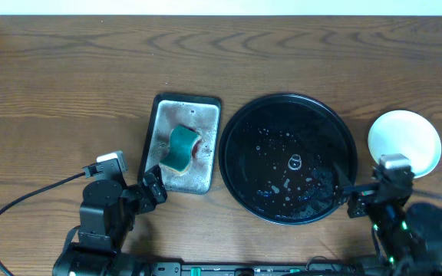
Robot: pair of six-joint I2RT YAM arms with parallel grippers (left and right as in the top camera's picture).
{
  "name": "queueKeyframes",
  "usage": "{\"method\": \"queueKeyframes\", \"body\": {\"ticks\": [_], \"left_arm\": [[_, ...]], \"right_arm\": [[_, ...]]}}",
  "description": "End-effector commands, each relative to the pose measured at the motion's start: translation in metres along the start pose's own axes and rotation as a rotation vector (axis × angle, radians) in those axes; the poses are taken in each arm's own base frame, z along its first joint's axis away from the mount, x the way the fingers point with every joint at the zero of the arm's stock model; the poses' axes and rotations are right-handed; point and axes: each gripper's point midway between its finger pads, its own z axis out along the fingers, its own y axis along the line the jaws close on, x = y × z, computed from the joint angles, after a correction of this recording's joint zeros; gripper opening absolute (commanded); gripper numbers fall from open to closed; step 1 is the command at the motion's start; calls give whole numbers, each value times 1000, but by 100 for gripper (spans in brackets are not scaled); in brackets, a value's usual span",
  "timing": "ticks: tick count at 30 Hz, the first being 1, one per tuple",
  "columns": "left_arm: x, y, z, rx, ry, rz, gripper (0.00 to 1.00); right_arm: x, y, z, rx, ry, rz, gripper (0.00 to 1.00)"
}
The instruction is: Clean dirty plates on tray and stack at the side
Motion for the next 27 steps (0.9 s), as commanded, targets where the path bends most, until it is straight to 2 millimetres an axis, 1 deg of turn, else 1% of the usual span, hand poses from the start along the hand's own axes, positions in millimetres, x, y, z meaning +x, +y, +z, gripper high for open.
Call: {"method": "queueKeyframes", "body": {"ticks": [1,4,7,12,16,18,22,23,25,27], "left_arm": [[2,1,2,-2,2,10,95],[2,1,2,-2,2,10,95],[2,1,2,-2,2,10,95],[2,1,2,-2,2,10,95],[2,1,2,-3,2,10,95],[2,1,2,-2,2,10,95],[2,1,2,-2,2,10,95],[2,1,2,-2,2,10,95],[2,1,2,-2,2,10,95],[2,1,2,-2,2,10,95]], "right_arm": [[-14,-3,-10,17,-143,-8,99],[-24,-3,-12,12,-269,-19,99],[-27,-2,-8,3,-377,-29,99],[-20,-5,7,1,-506,-42,99],[-11,-8,17,7,-552,-48,99],[-2,-10,23,23,-548,-81,99],[23,-14,36,50,-434,-146,99],[40,-16,43,52,-360,-160,99],[62,-17,50,49,-263,-150,99],[59,-17,50,46,-276,-144,99]]}}
